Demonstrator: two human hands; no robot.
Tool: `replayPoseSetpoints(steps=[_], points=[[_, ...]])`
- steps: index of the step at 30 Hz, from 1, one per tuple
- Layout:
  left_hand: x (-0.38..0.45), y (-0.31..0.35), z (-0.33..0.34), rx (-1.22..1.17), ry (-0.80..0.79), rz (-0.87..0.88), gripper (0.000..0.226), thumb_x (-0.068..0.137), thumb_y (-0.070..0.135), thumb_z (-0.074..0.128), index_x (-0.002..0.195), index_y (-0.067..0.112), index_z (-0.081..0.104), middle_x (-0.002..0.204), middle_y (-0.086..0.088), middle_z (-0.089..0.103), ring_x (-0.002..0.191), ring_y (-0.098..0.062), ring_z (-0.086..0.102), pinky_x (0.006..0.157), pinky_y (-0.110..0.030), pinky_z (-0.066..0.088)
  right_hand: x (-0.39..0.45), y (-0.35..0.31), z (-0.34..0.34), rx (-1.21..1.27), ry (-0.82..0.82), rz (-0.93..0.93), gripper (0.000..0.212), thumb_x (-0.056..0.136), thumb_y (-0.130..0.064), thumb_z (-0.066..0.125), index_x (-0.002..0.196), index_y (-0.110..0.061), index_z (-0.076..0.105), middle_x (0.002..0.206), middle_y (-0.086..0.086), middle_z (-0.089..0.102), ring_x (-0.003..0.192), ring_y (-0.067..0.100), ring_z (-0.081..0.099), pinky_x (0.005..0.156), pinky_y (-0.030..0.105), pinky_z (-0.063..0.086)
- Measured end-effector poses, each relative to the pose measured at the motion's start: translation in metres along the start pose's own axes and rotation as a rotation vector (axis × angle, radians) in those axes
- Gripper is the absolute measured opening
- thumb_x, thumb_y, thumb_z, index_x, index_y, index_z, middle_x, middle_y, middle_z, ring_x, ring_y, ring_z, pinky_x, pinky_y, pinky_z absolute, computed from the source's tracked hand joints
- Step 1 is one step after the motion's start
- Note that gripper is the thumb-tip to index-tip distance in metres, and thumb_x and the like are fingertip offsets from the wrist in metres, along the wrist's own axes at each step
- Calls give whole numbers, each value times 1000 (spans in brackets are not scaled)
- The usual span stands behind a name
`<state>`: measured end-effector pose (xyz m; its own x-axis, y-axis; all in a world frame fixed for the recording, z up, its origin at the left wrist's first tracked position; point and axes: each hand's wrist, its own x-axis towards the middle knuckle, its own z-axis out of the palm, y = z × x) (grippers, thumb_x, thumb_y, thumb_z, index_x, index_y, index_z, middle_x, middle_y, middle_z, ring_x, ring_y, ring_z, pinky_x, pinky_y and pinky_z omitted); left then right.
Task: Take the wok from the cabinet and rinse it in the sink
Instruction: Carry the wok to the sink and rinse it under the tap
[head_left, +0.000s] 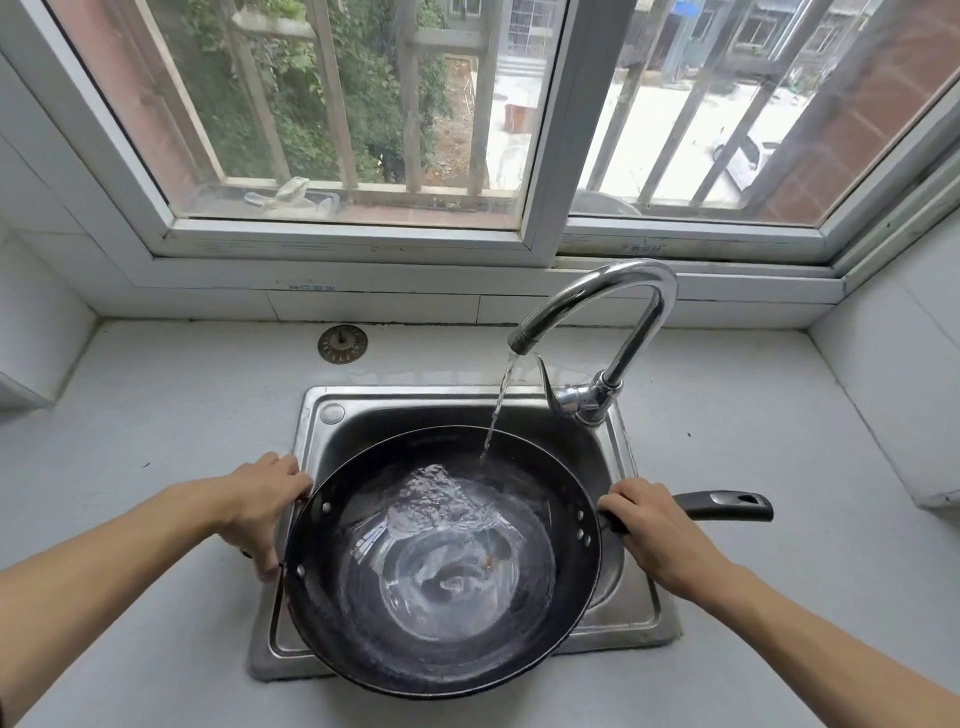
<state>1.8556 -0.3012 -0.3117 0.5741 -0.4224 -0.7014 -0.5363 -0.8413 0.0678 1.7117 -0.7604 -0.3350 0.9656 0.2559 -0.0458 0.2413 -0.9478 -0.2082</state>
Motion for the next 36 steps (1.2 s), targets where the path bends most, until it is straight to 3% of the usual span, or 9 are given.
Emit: replayPoseSetpoints(steps=[4, 8, 13, 18, 22, 26, 36], points=[[-5, 1, 1, -37, 41, 8, 95, 31, 65, 69, 116, 29, 44, 110, 5, 34, 102, -12, 34, 89, -25, 44, 0, 0, -2, 12, -9, 18, 25, 78, 0, 65, 94, -19, 60, 91, -2, 53, 78, 21, 47, 68, 32, 41], [-11, -1, 6, -136, 117, 20, 86, 39, 55, 72, 115, 25, 45, 108, 6, 35, 103, -12, 35, 69, -6, 40, 6, 1, -6, 32, -14, 33, 26, 76, -1, 65, 93, -20, 59, 91, -3, 52, 78, 21, 47, 69, 32, 42], [-21, -11, 5, -120, 344, 44, 96, 37, 61, 67, 123, 23, 49, 102, 8, 38, 98, -11, 33, 87, -20, 41, 21, -3, -22, 56, 25, 29, 27, 73, 2, 66, 92, -16, 61, 90, 0, 54, 77, 23, 49, 68, 35, 44], [-32, -22, -6, -14, 511, 1, 106, 34, 63, 67, 127, 16, 52, 106, 3, 46, 98, -15, 35, 85, -25, 45, 31, -10, -32, 70, 56, -12, 25, 73, 1, 67, 94, -13, 61, 91, 4, 56, 80, 24, 50, 70, 35, 44], [-38, -25, -11, 38, 595, -25, 102, 28, 52, 78, 119, 12, 55, 103, -1, 53, 94, -21, 41, 73, -24, 45, 39, -9, -33, 66, 22, 27, 29, 70, -1, 64, 92, -17, 55, 86, -1, 52, 79, 25, 49, 70, 37, 42], [-37, -24, -14, 56, 688, -26, 100, 30, 41, 86, 119, 8, 53, 103, -6, 54, 93, -26, 43, 73, -33, 52, 44, -9, -39, 110, -25, 50, 30, 73, 0, 61, 99, -15, 57, 90, -3, 46, 83, 18, 44, 71, 26, 36], [-23, -20, -17, 71, 772, -58, 96, 30, 31, 90, 114, 0, 55, 99, -13, 53, 88, -32, 43, 74, -40, 52, 54, -4, -42, 178, -45, 77, 33, 78, -1, 64, 106, -16, 60, 97, -6, 45, 91, 14, 45, 80, 20, 35]])
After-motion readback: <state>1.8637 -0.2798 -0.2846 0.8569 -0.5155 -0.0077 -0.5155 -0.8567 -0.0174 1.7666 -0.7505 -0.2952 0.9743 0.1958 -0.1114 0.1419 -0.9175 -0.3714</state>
